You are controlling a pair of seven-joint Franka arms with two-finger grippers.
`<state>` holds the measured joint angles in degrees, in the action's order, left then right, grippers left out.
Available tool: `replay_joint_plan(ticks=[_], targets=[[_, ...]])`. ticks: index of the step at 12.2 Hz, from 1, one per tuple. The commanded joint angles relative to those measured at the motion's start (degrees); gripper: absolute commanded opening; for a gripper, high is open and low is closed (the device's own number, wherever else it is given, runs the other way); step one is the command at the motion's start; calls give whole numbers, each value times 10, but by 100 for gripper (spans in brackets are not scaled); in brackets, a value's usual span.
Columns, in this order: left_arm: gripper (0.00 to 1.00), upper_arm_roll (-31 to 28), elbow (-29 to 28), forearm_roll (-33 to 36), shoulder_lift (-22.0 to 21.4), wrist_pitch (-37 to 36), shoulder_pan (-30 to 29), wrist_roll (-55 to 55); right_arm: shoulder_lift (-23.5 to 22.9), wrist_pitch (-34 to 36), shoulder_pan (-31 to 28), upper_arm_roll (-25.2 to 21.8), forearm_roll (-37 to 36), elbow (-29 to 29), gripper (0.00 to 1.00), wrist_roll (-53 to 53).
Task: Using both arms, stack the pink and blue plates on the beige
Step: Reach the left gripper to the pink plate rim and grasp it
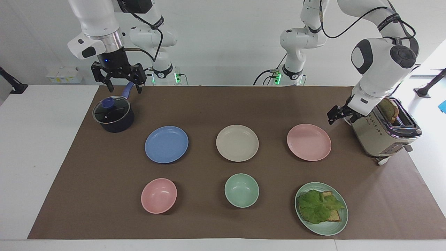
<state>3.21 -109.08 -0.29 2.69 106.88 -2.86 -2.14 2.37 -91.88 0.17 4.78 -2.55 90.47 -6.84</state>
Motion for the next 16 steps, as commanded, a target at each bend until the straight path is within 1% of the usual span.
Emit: replay_joint_plan(ticks=[1, 4, 7, 9, 10, 11, 12, 13, 15, 16], targets=[[100, 3, -37, -1, 3, 43, -11, -3, 10, 7, 1, -4, 10, 9, 100, 1], [100, 4, -74, -2, 30, 98, -26, -19, 9, 8, 1, -4, 10, 9, 100, 1], [100, 4, -104, -2, 60, 150, -26, -54, 10, 7, 1, -6, 10, 9, 100, 2], [100, 4, -124, -2, 62, 163, -25, -76, 10, 8, 1, -6, 10, 9, 100, 1], [79, 4, -134, -2, 61, 164, -25, -85, 9, 8, 1, -6, 10, 9, 100, 2], [34, 4, -133, -2, 61, 159, -23, -86, 10, 8, 1, -6, 10, 9, 100, 2], [11, 4, -133, -2, 61, 158, -24, -84, 10, 8, 1, -6, 10, 9, 100, 2], [0, 4, -133, -2, 60, 155, -24, -80, 10, 8, 1, -6, 10, 9, 100, 2], [0, 4, -126, -2, 62, 147, -23, -79, 10, 8, 1, -6, 11, 9, 100, 2], [0, 4, -114, -2, 64, 128, -21, -79, 10, 8, 1, -6, 10, 9, 100, 2]])
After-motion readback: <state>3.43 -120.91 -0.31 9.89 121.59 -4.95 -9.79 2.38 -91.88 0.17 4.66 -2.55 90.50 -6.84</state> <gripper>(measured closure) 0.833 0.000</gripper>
